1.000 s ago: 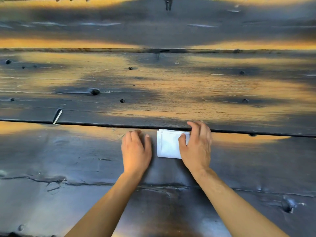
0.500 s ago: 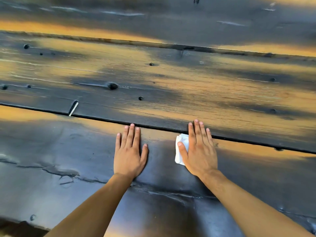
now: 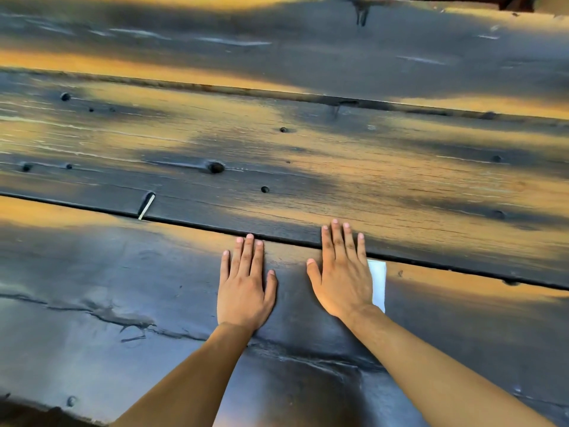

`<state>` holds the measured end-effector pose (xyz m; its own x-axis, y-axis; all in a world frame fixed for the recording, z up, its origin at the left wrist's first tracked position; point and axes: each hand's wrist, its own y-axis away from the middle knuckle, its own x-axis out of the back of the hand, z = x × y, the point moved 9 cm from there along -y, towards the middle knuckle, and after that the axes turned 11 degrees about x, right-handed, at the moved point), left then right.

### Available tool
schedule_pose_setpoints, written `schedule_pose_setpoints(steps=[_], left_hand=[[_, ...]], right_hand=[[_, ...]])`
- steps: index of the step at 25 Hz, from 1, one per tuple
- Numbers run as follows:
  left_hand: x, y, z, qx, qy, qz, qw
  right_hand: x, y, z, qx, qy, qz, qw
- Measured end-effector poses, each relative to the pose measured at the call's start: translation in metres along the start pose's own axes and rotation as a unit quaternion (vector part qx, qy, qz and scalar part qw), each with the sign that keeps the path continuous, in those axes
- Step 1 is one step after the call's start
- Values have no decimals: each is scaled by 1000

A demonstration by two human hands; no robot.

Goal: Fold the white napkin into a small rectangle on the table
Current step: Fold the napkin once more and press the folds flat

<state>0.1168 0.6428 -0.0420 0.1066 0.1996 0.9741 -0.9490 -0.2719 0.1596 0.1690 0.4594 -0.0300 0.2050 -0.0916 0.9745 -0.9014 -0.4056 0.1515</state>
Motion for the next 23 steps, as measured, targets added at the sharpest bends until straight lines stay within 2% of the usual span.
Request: schedule_pose_setpoints(steps=[8,17,23], left_hand=[[-1,-2,1,2,0,-3,1000],[-3,-2,0,5,0,-11,1000],[-2,-2,0,7,-2,-12,1000]], right_hand=[[2,-4,-2,-14,5,-4,1000],[-5,-10,-16,14,1,-5,1000],[18,8,13,-1,-27,45,999]])
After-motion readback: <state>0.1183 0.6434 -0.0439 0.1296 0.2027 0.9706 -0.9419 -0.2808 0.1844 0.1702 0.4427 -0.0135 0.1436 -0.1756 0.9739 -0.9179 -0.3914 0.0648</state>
